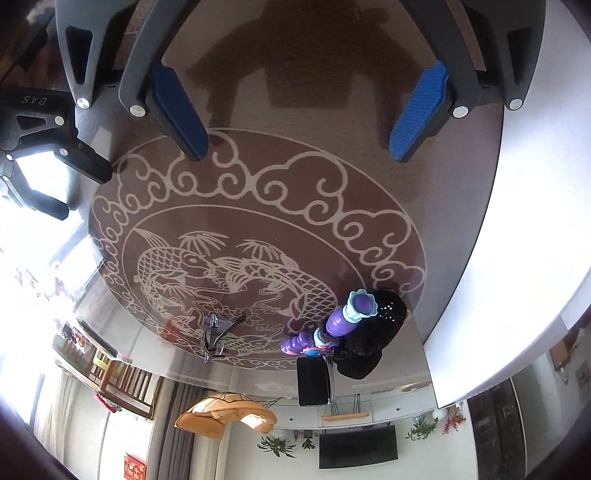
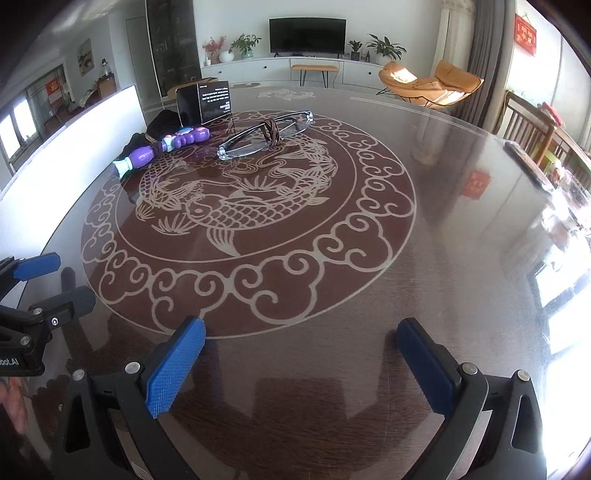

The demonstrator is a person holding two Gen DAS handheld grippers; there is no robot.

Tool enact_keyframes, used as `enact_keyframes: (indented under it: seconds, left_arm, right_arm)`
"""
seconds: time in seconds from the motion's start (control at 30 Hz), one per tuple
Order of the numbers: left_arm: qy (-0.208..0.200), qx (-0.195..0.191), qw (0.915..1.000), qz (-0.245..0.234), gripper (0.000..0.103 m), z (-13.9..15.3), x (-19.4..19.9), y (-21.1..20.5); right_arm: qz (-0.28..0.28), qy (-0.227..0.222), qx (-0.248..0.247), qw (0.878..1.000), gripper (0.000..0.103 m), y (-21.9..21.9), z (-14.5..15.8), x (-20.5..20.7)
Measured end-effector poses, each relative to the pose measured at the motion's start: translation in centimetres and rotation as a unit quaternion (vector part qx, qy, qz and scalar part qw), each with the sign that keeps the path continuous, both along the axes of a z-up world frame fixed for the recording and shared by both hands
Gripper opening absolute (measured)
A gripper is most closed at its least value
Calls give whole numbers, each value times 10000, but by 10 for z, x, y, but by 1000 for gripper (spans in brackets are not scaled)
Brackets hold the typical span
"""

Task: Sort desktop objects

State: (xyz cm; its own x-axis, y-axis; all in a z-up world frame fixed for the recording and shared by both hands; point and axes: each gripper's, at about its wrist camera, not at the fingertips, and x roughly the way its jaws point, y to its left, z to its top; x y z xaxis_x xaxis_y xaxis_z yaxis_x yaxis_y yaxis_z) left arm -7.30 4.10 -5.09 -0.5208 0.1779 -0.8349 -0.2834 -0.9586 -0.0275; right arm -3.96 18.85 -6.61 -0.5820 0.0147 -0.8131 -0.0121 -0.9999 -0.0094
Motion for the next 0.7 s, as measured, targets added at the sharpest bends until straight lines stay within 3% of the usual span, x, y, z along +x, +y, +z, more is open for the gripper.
enact_keyframes:
  seconds: [0.23, 0.7]
  left_arm:
    - [281, -106, 9995, 115, 101, -2, 0, -3]
    - [261, -100, 9994, 185, 103, -4, -6, -5]
  right_arm:
    - [-1, -1, 3, 10000, 103, -1, -1, -1]
    - [-3, -2, 1, 10000, 103, -1, -1, -1]
